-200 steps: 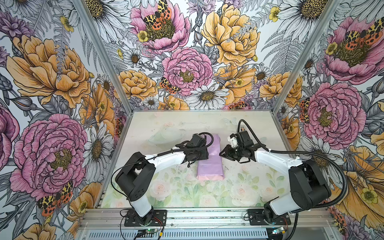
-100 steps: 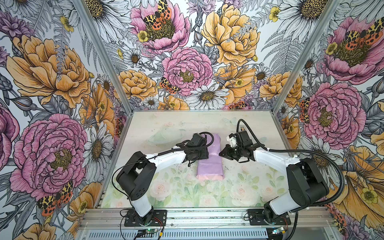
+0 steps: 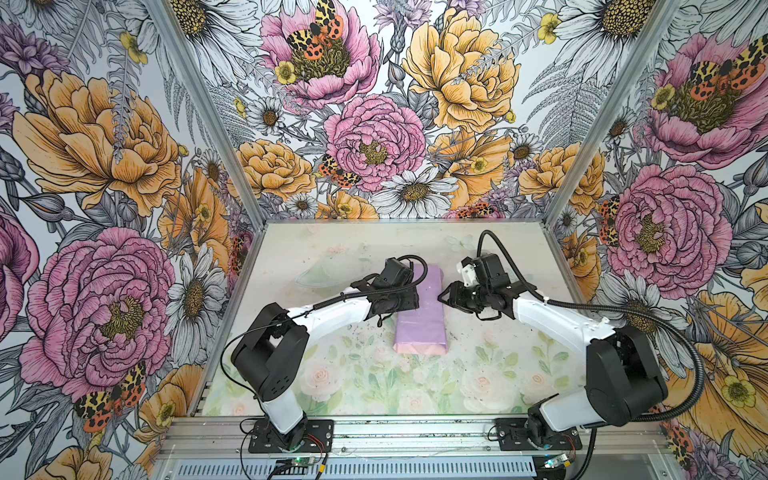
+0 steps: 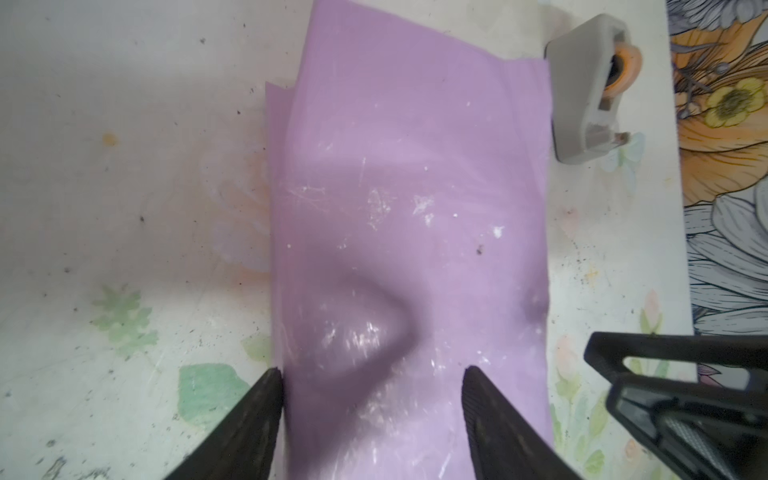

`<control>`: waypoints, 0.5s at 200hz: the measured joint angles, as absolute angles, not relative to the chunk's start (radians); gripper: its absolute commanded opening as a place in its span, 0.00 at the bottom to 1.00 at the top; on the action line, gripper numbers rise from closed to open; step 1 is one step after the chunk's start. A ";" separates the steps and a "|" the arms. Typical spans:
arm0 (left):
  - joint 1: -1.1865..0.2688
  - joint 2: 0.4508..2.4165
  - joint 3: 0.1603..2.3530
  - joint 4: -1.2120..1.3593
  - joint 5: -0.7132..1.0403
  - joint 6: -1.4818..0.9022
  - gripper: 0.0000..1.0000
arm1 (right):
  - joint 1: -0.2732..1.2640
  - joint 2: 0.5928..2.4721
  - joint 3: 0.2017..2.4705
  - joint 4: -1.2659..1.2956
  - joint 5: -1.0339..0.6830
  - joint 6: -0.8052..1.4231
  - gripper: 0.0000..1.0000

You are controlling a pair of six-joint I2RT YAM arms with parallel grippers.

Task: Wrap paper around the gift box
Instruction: 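Release the box and lift both grippers away from the wrapped box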

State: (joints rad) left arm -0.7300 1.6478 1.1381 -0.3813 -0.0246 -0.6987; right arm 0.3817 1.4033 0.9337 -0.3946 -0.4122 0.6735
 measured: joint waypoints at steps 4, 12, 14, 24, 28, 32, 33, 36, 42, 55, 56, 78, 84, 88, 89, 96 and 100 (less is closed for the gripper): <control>-0.730 1.631 1.137 -0.382 -0.027 -0.699 0.70 | 0.382 1.377 0.930 -0.398 -0.408 0.670 0.57; -0.730 1.585 1.127 -0.378 -0.035 -0.699 0.70 | 0.386 1.320 0.917 -0.401 -0.393 0.661 0.65; -0.730 1.578 1.125 -0.376 -0.036 -0.699 0.70 | 0.386 1.307 0.914 -0.401 -0.389 0.654 0.68; -0.731 1.518 1.101 -0.368 -0.044 -0.699 0.70 | 0.394 1.244 0.892 -0.403 -0.377 0.644 0.72; -0.732 1.493 1.088 -0.364 -0.049 -0.699 0.70 | 0.398 1.219 0.881 -0.405 -0.371 0.637 0.72; -0.735 1.466 1.073 -0.362 -0.054 -0.699 0.70 | 0.404 1.195 0.869 -0.407 -0.367 0.637 0.72; -0.736 1.462 1.070 -0.361 -0.055 -0.699 0.70 | 0.405 1.191 0.867 -0.407 -0.366 0.636 0.72; -0.738 1.442 1.056 -0.356 -0.059 -0.699 0.70 | 0.410 1.174 0.856 -0.407 -0.361 0.632 0.72; -0.740 1.409 1.029 -0.345 -0.064 -0.700 0.70 | 0.421 1.147 0.836 -0.409 -0.353 0.630 0.72; -0.749 1.333 0.945 -0.307 -0.067 -0.701 0.72 | 0.450 1.105 0.793 -0.416 -0.334 0.627 0.72; -0.749 1.329 0.941 -0.306 -0.068 -0.701 0.72 | 0.451 1.103 0.790 -0.416 -0.333 0.627 0.72; -0.757 1.242 0.773 -0.209 -0.048 -0.716 0.72 | 0.509 1.087 0.729 -0.434 -0.308 0.627 0.72; -0.757 1.229 0.728 -0.178 -0.036 -0.720 0.72 | 0.524 1.089 0.717 -0.438 -0.305 0.627 0.71; -0.757 1.223 0.699 -0.159 -0.028 -0.723 0.73 | 0.533 1.089 0.710 -0.441 -0.300 0.627 0.71; -0.757 1.222 0.690 -0.153 -0.027 -0.723 0.73 | 0.535 1.089 0.709 -0.442 -0.299 0.626 0.71; -0.761 1.215 0.646 -0.123 -0.014 -0.724 0.73 | 0.550 1.093 0.701 -0.448 -0.294 0.622 0.71; -0.764 1.210 0.623 -0.109 -0.010 -0.723 0.74 | 0.556 1.095 0.698 -0.451 -0.291 0.619 0.71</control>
State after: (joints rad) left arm -0.7635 1.2102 0.6228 -0.1089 -0.0097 -0.7231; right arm 0.5564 1.0954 0.6975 -0.4507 -0.2909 0.6186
